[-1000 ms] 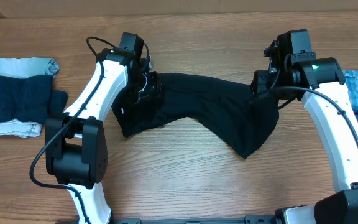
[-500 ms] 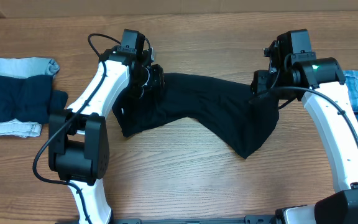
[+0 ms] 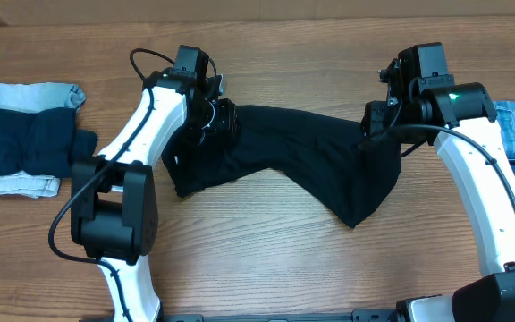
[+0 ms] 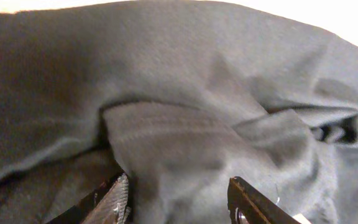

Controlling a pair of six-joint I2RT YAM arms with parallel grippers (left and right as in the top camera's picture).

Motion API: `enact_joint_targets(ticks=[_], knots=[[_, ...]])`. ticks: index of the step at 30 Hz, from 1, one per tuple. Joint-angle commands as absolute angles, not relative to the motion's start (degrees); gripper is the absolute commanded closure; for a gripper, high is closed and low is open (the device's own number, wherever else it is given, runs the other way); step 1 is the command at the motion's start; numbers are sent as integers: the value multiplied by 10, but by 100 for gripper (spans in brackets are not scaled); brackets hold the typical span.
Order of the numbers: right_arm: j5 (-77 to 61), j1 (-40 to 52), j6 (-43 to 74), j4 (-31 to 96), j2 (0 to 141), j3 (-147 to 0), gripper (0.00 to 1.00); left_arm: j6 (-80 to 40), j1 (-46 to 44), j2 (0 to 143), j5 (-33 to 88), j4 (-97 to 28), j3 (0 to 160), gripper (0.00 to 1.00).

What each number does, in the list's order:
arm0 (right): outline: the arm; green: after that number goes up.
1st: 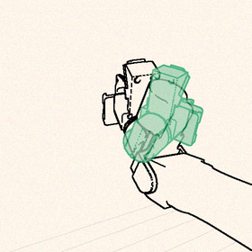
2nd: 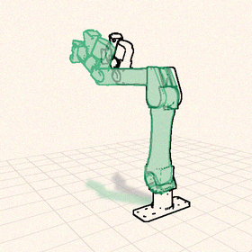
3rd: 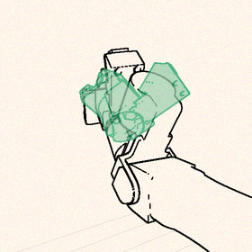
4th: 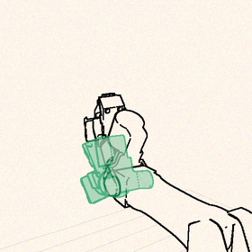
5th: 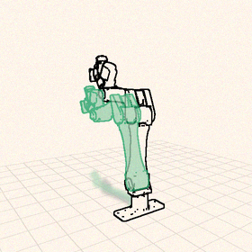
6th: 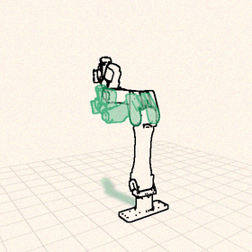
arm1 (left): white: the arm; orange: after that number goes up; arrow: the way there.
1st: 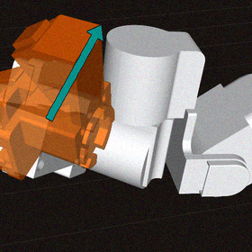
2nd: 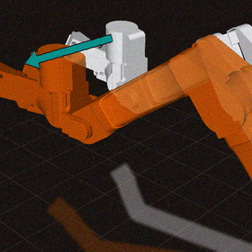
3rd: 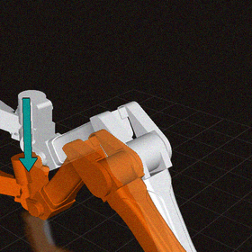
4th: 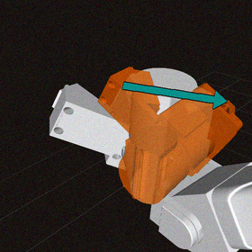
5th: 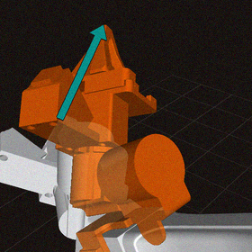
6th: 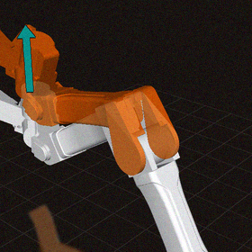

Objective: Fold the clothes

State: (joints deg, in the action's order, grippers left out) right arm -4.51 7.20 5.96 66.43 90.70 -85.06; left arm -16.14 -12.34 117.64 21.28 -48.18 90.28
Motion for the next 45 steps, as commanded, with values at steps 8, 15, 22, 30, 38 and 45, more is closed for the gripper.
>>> enact_joint_targets(ticks=[8,15,22,30,38,45], knots=[[-46,70,60,662,899,-854,49,-174,-124,1254,270,-420,908,57],[-46,70,60,660,899,-854,48,-169,-123,1200,252,-413,909,60],[-46,70,60,661,899,-854,48,-169,-123,1174,221,-422,909,90],[-46,70,60,660,899,-854,45,-142,-108,1147,218,-493,985,96],[-49,70,93,682,928,-854,45,-106,-56,1056,204,-567,1068,96],[-194,77,20,646,990,-767,50,-87,-56,1033,170,-564,1068,96]])
